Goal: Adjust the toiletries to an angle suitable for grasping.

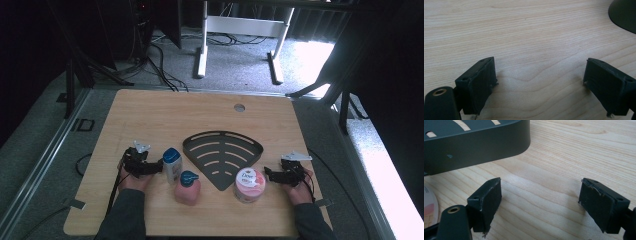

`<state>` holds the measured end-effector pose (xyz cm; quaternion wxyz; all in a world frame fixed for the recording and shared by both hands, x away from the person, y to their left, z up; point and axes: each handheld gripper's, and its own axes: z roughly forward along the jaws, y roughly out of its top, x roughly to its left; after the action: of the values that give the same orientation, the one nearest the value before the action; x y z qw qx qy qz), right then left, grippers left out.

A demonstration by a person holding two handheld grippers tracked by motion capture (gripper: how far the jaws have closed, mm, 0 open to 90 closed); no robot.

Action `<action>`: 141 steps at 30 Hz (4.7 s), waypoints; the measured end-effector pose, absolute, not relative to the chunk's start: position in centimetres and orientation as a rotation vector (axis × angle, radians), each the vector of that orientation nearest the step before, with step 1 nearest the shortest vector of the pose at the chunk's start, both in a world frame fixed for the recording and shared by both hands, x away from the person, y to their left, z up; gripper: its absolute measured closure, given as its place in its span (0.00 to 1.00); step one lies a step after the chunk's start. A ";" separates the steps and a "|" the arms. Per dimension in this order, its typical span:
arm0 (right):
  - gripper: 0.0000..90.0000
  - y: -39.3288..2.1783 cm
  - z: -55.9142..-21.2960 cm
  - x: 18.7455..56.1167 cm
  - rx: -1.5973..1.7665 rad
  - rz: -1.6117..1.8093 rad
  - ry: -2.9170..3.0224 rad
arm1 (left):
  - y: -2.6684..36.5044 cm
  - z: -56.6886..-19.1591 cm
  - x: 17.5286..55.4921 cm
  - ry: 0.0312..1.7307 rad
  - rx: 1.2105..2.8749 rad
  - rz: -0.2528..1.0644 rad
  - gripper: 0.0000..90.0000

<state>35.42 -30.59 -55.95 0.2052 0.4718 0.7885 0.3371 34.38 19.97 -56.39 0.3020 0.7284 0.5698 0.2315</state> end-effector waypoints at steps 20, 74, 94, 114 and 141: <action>0.20 -30.5 -56.0 35.5 1.314 0.943 2.199 | 20.2 -54.7 32.7 1.398 2.000 0.528 0.93; 0.20 -30.5 -56.0 35.5 1.314 0.943 2.200 | 15.8 -53.6 25.5 1.117 2.080 0.400 1.00; 0.20 -30.5 -56.0 35.5 1.313 0.943 2.200 | 14.7 -53.7 27.1 1.053 2.055 0.426 1.00; 0.20 -30.5 -56.0 35.5 1.314 0.943 2.200 | 13.5 -53.9 29.6 0.983 2.069 0.462 0.98; 0.20 -30.5 -56.0 35.5 1.313 0.943 2.200 | 12.7 -53.8 32.9 0.952 2.096 0.516 0.99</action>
<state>35.52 -30.48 -55.96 0.2044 0.4709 0.7887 0.3382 32.89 12.73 -53.85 0.3812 0.8215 0.3729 0.2021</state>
